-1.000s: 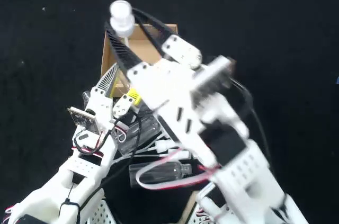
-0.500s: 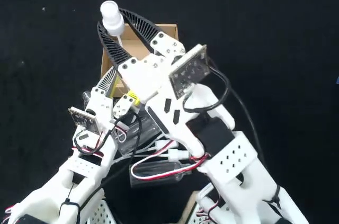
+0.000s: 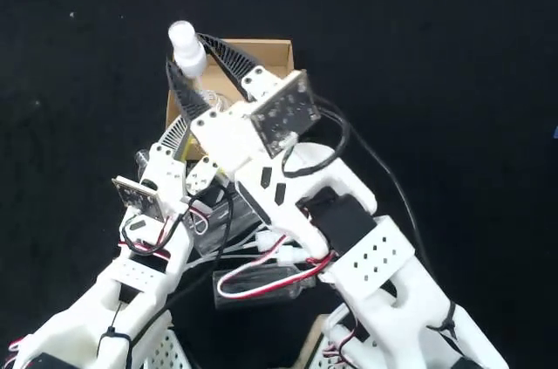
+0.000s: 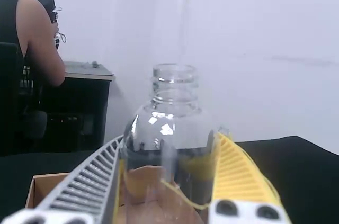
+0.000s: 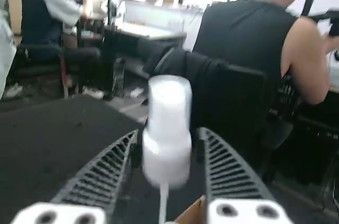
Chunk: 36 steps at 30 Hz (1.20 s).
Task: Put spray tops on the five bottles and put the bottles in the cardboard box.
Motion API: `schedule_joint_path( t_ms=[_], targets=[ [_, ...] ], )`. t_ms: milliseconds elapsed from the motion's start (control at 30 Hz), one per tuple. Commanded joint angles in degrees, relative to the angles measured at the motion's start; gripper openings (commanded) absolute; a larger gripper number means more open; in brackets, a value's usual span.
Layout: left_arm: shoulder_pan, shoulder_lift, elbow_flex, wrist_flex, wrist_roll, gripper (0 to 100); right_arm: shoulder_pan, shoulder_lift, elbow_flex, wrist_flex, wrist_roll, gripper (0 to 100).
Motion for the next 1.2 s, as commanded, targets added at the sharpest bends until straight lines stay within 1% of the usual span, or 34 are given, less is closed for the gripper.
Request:
schedule_joint_path(
  t_ms=[0, 133, 233, 300, 367, 467, 533, 800, 967, 1033, 1067, 1167],
  targets=[
    [0.31, -0.70, 1.27, -1.67, 0.00, 3, -3.08, -0.57, -8.22, 10.64, 0.18, 16.8],
    [0.31, -0.70, 1.27, -1.67, -0.09, 3, -4.04, -0.57, -12.97, 15.82, 0.18, 15.8],
    [0.31, -0.70, 1.27, -1.67, -0.09, 3, -1.85, -0.66, -16.48, 19.25, 0.18, 15.8],
    [0.31, -0.70, 1.27, -1.67, 0.09, 3, 1.76, -1.01, -19.38, 23.47, 0.18, 15.7],
    [0.31, -0.70, 1.27, -1.67, 0.09, 3, 7.03, -2.33, -21.32, 28.75, 0.18, 14.2],
    [0.31, -0.70, 1.27, -1.67, 0.09, 3, 14.24, -5.41, -21.05, 34.37, -0.26, 9.7],
    [0.31, -0.70, 1.27, -1.67, 0.09, 3, 16.09, -7.43, -18.51, 36.31, -0.26, 7.3],
    [-0.66, -0.70, 1.27, -1.76, -0.09, 3, 18.20, -16.84, -4.97, 35.78, 0.00, 6.4],
    [-11.38, -1.32, 1.27, -1.76, -0.09, 3, 25.49, -22.64, 4.88, 30.86, 0.18, 6.4],
    [-14.02, -0.62, 1.27, -1.41, -0.09, 3, 29.10, -24.48, 10.42, 28.04, -0.26, 6.4],
    [-14.73, -0.62, 1.27, 0.44, -0.09, 3, 30.33, -25.36, 13.49, 26.55, -0.26, 6.4],
    [-14.90, -1.49, 0.31, 10.11, -0.09, 3, 32.44, -28.09, 22.20, 21.36, -0.35, 6.3]
  ],
)
